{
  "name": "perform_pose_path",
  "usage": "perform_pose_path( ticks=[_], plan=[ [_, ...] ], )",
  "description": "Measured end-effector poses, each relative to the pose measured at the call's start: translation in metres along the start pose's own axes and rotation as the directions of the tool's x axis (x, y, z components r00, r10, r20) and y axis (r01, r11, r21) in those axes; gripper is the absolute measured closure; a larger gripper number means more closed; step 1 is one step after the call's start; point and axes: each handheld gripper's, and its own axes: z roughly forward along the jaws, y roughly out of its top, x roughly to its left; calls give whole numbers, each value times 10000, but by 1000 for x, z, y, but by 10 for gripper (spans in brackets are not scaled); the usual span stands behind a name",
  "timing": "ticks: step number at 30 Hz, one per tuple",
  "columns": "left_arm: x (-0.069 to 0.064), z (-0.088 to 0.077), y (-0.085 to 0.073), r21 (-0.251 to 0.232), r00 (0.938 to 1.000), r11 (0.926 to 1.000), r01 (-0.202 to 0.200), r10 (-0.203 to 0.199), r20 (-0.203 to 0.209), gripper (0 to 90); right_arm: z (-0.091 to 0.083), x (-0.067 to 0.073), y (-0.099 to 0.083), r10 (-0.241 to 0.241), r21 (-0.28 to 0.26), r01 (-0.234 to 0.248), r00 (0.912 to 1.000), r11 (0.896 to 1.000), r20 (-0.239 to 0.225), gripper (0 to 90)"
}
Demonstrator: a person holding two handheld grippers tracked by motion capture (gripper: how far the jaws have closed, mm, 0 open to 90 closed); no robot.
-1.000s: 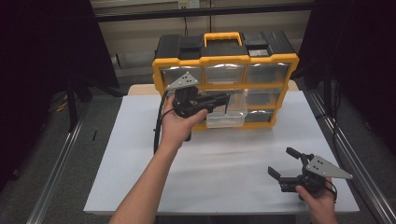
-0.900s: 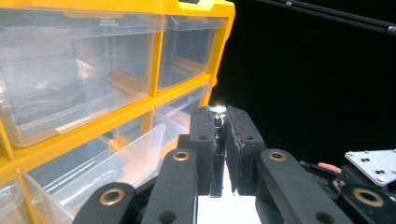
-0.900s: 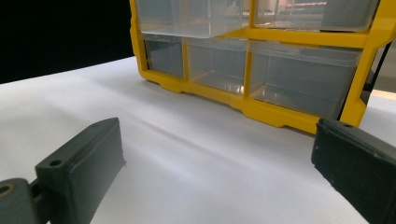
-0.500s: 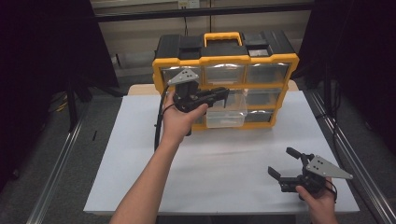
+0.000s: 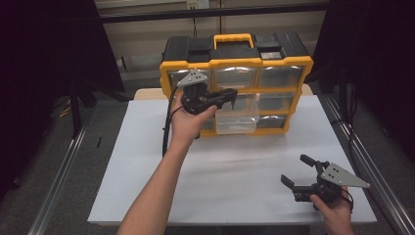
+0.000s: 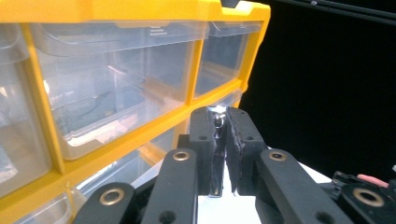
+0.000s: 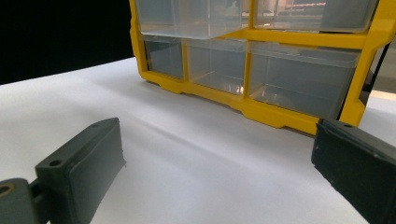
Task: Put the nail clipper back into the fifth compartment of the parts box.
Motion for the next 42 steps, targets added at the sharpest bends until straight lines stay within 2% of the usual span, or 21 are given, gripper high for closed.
perform_pose_path(
  ticks=[1,2,3,5,6,8,10,12,15,16,19,20,26,29,30,35,42],
  plan=[
    [1,1,-1,-118,10000,9999,51,-51,26,818,0,0,0,26,-19,-26,10000,10000,20,18],
    [1,1,-1,-2,10000,10000,40,-40,-71,819,0,0,0,13,-23,-13,10000,10000,25,18],
    [2,2,-1,-65,10000,10000,7,-7,30,818,0,0,0,10,-26,-10,10000,10000,28,18],
    [3,2,-1,42,9998,10000,-27,27,-171,818,0,0,0,26,-24,-26,10000,10000,26,18],
    [3,3,-2,-33,10000,10000,-35,35,-80,818,0,0,0,21,-27,-21,10000,10000,21,18],
    [3,4,-3,-66,9999,10000,-32,31,-165,818,0,0,0,19,-31,-19,10000,10000,18,18],
    [4,5,-3,11,9997,10000,-95,95,-237,818,0,0,0,-10,-39,10,10000,10000,24,18],
    [4,6,-4,25,9999,10000,-80,80,-134,818,0,0,0,13,-32,-12,10000,10000,22,18],
    [2,6,-5,153,9995,9998,-120,124,-289,818,0,0,0,-31,-43,31,10000,10000,10,18],
    [3,7,-6,87,9998,9999,-136,137,-140,818,0,0,0,-27,-45,27,10000,10000,3,18],
    [3,7,-8,103,9996,9999,-70,73,-256,818,0,0,0,-8,-41,8,10000,10000,-11,18],
    [4,7,-9,163,9998,9998,-150,152,-160,818,0,0,0,-10,-41,10,10000,10000,-6,18],
    [5,8,-14,156,9998,9998,-95,98,-196,818,0,0,0,6,-28,-6,10000,10000,16,18],
    [5,7,-15,334,9995,9994,-87,97,-302,818,0,-1,0,-54,-51,54,10000,10000,-17,18],
    [5,8,-16,230,9998,9997,-55,60,-198,818,0,0,0,-34,-43,34,10000,10000,-6,18],
    [5,7,-19,441,9996,9990,-96,108,-267,818,0,0,0,-55,-49,55,10000,10000,-18,18],
    [5,10,-24,371,9998,9993,-37,45,-210,817,0,0,0,-33,-46,33,10000,10000,-5,18]
  ],
)
